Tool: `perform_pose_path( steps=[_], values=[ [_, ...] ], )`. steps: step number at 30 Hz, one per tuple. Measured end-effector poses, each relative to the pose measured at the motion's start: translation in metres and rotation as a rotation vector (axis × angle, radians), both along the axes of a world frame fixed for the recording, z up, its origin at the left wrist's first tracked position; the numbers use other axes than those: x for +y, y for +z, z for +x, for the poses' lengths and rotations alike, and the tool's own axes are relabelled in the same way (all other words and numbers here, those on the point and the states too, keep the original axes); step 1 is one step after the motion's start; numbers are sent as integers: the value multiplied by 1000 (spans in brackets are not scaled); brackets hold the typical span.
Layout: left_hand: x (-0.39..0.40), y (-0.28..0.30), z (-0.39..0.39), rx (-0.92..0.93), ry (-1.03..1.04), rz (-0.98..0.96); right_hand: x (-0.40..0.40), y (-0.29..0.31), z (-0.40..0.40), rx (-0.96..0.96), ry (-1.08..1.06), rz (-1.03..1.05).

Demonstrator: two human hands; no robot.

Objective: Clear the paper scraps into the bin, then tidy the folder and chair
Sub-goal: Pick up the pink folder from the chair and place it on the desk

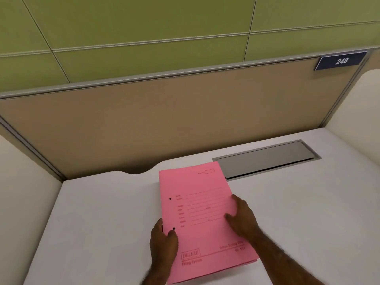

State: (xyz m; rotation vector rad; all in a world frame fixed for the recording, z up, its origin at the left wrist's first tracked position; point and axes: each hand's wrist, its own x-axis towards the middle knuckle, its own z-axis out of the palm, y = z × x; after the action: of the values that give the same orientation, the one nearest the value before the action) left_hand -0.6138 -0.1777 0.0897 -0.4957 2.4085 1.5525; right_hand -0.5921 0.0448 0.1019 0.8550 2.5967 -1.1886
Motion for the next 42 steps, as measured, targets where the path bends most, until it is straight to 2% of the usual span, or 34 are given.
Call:
perform_pose_path(
  steps=[9, 15, 18, 25, 35, 42],
  values=[
    [19, -55, -94, -29, 27, -106, 16, -56, -95, 0, 11, -33],
    [25, -74, -109, -10, -45, -265, 15, -79, -100, -5, 53, 190],
    [26, -70, -101, -49, -89, -384, 10, -78, -84, -13, 49, 232],
    [1, -30, -56, -84, -249, -511, -20, -45, -23, 1, 138, 265],
    [-51, 42, 55, 204, -471, -585, -78, 18, 84, 235, 246, 390],
    [-85, 65, 163, 301, -597, -697, -112, 40, 183, 179, 299, 443]
  ],
)
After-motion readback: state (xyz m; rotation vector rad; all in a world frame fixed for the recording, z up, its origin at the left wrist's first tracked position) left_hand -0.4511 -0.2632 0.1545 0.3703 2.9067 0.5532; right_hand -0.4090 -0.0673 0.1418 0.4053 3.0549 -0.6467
